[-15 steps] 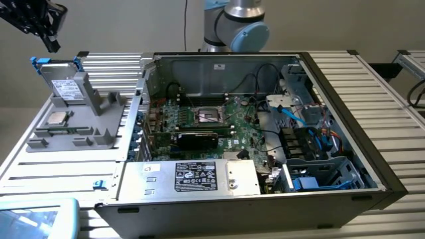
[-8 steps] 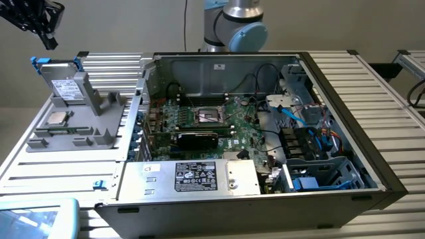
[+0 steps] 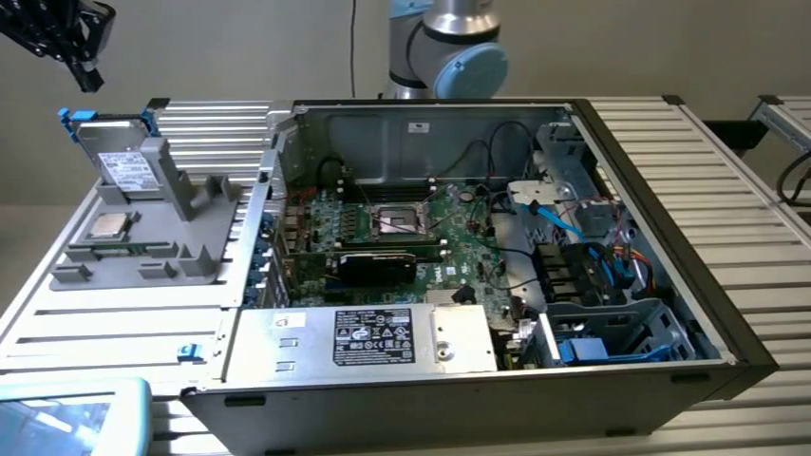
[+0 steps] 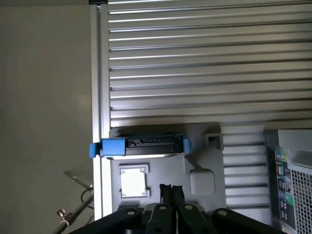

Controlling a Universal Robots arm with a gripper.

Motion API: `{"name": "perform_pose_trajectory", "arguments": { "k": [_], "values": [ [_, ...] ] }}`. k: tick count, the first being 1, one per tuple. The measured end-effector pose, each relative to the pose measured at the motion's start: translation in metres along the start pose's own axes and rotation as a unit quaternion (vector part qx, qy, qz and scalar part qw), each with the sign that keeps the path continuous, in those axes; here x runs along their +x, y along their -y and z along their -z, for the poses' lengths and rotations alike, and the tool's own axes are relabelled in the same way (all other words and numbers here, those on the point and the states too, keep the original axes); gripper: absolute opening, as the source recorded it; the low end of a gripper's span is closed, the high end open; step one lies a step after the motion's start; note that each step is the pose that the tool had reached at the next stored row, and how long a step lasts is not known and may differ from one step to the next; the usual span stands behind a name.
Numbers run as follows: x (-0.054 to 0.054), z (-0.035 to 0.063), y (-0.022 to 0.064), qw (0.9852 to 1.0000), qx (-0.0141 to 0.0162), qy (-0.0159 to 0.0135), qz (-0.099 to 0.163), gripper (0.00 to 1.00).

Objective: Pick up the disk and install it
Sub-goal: 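Reach for the disk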

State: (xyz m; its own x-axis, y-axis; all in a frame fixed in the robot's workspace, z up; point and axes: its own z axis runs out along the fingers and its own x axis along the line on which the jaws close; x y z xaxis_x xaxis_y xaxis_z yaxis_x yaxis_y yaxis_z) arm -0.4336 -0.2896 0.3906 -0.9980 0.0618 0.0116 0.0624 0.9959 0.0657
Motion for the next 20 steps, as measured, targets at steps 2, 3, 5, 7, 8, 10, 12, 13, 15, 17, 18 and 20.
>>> {"name": "perform_pose_trajectory", "arguments": {
  "k": [2, 3, 5, 7, 8, 10, 12, 13, 15, 17, 18, 20],
  "values": [
    [0.005, -0.0006, -0.0032, 1.0, 0.0, 0.0, 0.0, 0.11],
    [0.008, -0.0009, -0.0048, 1.0, 0.0, 0.0, 0.0, 0.11],
    [0.014, -0.0014, -0.0079, 1.0, 0.0, 0.0, 0.0, 0.11],
    [0.018, -0.002, -0.0105, 1.0, 0.0, -0.0001, 0.0, 0.11],
    [0.02, -0.0024, -0.0116, 1.0, 0.0, -0.0001, 0.001, 0.11],
    [0.024, -0.0031, -0.0132, 1.0, 0.0, -0.0001, 0.002, 0.11],
    [0.027, -0.0038, -0.0144, 1.0, 0.0001, -0.0003, 0.004, 0.11],
    [0.028, -0.0042, -0.0151, 1.0, 0.0001, -0.0003, 0.005, 0.11],
    [0.031, -0.0048, -0.0163, 1.0, 0.0001, -0.0005, 0.007, 0.11],
    [0.033, -0.0053, -0.0178, 1.0, 0.0001, -0.0005, 0.008, 0.11],
    [0.034, -0.0055, -0.0194, 1.0, 0.0001, -0.0006, 0.009, 0.11],
    [0.035, -0.0059, -0.023, 1.0, 0.0001, -0.0011, 0.009, 0.11]
  ]
}}
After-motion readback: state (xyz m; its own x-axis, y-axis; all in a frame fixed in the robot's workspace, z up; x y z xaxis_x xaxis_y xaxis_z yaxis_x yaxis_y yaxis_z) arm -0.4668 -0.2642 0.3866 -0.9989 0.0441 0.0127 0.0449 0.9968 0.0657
